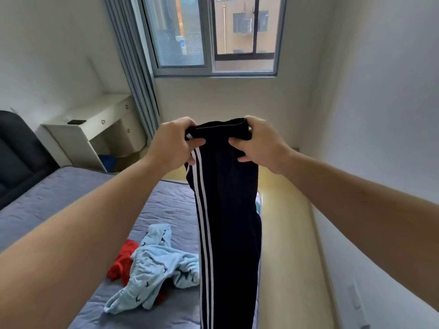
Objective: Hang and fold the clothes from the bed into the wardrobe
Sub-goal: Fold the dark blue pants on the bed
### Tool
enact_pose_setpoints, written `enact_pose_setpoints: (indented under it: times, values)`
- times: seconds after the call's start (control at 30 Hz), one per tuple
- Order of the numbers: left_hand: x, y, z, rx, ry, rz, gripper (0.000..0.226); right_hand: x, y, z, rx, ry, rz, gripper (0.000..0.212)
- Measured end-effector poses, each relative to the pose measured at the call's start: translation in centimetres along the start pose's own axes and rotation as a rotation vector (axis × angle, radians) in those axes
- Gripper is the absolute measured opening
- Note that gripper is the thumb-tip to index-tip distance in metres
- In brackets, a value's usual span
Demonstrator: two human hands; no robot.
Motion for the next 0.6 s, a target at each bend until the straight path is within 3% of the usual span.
enact_pose_setpoints:
  times: [0.13,0.27,0.43,0.6]
  values:
    - [0.9,0.5,-1.1,0.09,-0.387,-0.087,0.018,0.9,0.9,1.7,0.206,-0.236,-0.115,0.022]
    - [1.8,-1.4,-1.5,0.105,-0.572,-0.139,0.024,0.2,-0.8,3.3,0.329,-0.332,-0.166,0.019]
    - [-0.4,-8.9,0.9,0.285,-0.862,-0.14,0.03,-3.9,-5.9,1.3,0.262,-0.323,-0.046,0.017]
    - [-7.0,-21.0,7.4,0.599,-1.025,0.012,0.022,-13.3,-14.5,-6.4,0.102,-0.508,0.145,0.022]
Point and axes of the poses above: each hand's wrist, its own y-axis towards the middle knuckle, its own x-axis out of the back of the hand, z = x × y, the point moved 3 cm from there along y, towards the middle knuckle, and after that the axes turned 6 degrees about z, right-handed, at the moved point
